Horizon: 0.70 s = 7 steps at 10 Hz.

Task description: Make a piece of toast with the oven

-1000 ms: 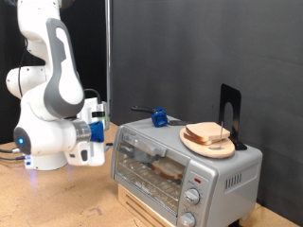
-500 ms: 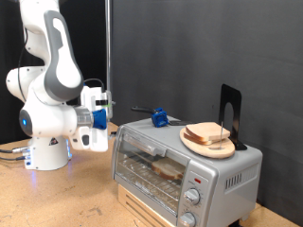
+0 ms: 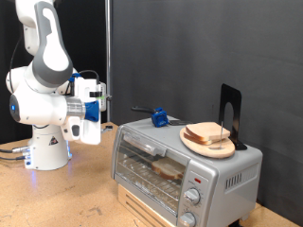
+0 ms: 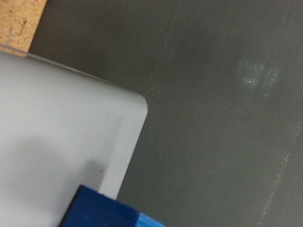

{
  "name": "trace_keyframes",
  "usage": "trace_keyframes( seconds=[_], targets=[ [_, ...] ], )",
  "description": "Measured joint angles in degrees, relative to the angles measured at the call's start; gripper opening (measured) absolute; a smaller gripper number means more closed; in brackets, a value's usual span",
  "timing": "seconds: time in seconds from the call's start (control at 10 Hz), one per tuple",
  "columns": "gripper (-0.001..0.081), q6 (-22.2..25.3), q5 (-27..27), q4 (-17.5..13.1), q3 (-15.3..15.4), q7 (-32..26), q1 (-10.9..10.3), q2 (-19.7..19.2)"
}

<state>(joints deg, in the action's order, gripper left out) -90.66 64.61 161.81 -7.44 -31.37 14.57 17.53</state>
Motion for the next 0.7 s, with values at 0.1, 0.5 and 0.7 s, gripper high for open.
trace_keyframes(
  seconds=[0.1,0.5,0.7],
  targets=[
    [0.0809,0.34,-1.4,-1.13,-1.15,-0.1,0.93,-0.79],
    [0.0809,1.11,-3.75,-7.44,-6.51,-0.56,4.68,-4.3],
    [0.0809,-1.35,-1.64,-11.18,-6.48,-0.08,4.69,-8.56]
  ],
)
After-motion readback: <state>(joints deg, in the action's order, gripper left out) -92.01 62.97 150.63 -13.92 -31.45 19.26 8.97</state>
